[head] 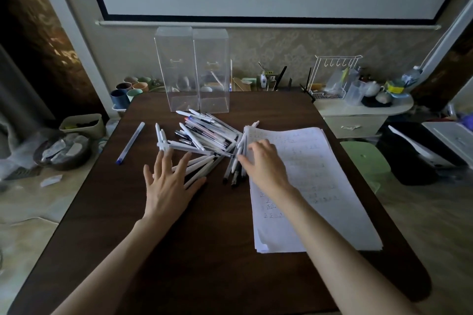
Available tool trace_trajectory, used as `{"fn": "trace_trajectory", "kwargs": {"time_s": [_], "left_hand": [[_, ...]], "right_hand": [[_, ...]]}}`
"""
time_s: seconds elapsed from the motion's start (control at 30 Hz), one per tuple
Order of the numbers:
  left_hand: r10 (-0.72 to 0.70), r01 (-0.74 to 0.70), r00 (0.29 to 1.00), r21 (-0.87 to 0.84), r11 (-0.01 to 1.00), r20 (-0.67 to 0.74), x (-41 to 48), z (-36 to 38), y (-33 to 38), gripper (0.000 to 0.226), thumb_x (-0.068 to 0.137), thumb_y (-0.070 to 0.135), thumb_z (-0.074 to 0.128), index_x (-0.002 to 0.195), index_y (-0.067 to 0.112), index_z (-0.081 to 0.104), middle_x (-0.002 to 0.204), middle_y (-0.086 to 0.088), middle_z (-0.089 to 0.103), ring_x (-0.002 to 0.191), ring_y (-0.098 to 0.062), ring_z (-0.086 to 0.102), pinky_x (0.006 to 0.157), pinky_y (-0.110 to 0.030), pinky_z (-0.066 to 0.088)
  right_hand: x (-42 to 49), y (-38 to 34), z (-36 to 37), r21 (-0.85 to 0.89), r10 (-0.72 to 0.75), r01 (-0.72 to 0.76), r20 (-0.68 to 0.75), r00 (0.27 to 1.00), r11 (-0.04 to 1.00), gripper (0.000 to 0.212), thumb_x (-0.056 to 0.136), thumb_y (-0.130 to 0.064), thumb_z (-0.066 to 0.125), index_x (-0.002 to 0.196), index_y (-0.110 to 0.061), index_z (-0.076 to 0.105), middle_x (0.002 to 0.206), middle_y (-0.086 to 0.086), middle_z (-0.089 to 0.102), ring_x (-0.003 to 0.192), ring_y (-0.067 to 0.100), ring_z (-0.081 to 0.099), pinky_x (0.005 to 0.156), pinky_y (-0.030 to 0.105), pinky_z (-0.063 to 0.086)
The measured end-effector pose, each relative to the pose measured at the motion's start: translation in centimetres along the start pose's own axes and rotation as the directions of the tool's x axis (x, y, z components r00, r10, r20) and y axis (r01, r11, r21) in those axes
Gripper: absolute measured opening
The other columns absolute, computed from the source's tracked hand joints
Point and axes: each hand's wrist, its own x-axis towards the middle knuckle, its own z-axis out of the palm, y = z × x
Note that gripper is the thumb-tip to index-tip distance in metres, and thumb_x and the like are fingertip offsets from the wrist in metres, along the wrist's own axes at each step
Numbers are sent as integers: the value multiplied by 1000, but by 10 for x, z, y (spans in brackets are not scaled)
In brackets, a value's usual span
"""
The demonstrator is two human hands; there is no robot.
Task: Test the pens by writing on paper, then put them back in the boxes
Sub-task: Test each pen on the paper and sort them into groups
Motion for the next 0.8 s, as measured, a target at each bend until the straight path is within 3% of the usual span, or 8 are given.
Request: {"fn": "trace_trajectory", "kwargs": {"time_s": [0.07,0.13,0.2,0.27,0.43,0.6,0.8], "left_hand": [[-88,89,992,-2,996,88,4,-2,-2,81,80,72,40,147,35,15,157,-10,-7,142,-30,-13,109,-61,0],[-173,175,978,-6,984,118,11,-5,-7,95,70,82,40,147,40,3,155,-9,-18,140,-33,-21,105,-66,-2],[-250,255,955,-13,967,157,22,-7,-17,108,58,90,39,145,43,-6,153,-11,-23,137,-40,-23,103,-69,-1],[-294,301,935,-6,954,196,37,-8,-31,116,50,94,36,145,44,-7,154,-14,-19,137,-45,-18,104,-69,1],[-259,251,940,65,966,221,65,-11,-62,120,45,97,27,147,40,3,156,-15,-2,141,-41,-1,111,-58,5],[-162,159,965,30,987,207,80,-9,-72,118,45,98,24,147,39,14,155,-7,15,142,-33,8,113,-49,12],[-86,85,993,13,996,84,76,-11,-71,111,55,94,27,148,34,16,155,-9,17,142,-29,12,114,-46,15]], "right_hand": [[11,-9,14,-183,110,-98,55,992,978,56,97,-50,37,124,-2,49,128,14,49,116,25,46,93,32,42],[22,-15,23,-285,178,-129,153,972,950,74,98,-54,25,143,5,23,150,24,25,139,34,23,113,39,22],[33,-17,27,-319,192,-113,230,954,941,82,97,-57,16,147,6,1,157,23,-1,146,33,-5,117,42,1],[41,-19,30,-329,206,-111,271,940,938,84,96,-59,13,147,5,-7,156,22,-12,144,31,-16,116,41,-6],[45,-21,41,-217,270,-212,286,920,953,85,95,-61,16,147,1,-10,156,20,-16,145,30,-11,117,42,-2],[51,-19,51,-184,279,-240,230,932,953,82,96,-59,15,148,-1,-9,157,18,-14,146,28,-8,117,40,-1],[51,-18,55,-129,245,-231,100,964,964,60,102,-35,23,150,-3,6,159,16,2,147,28,3,119,39,8]]}}
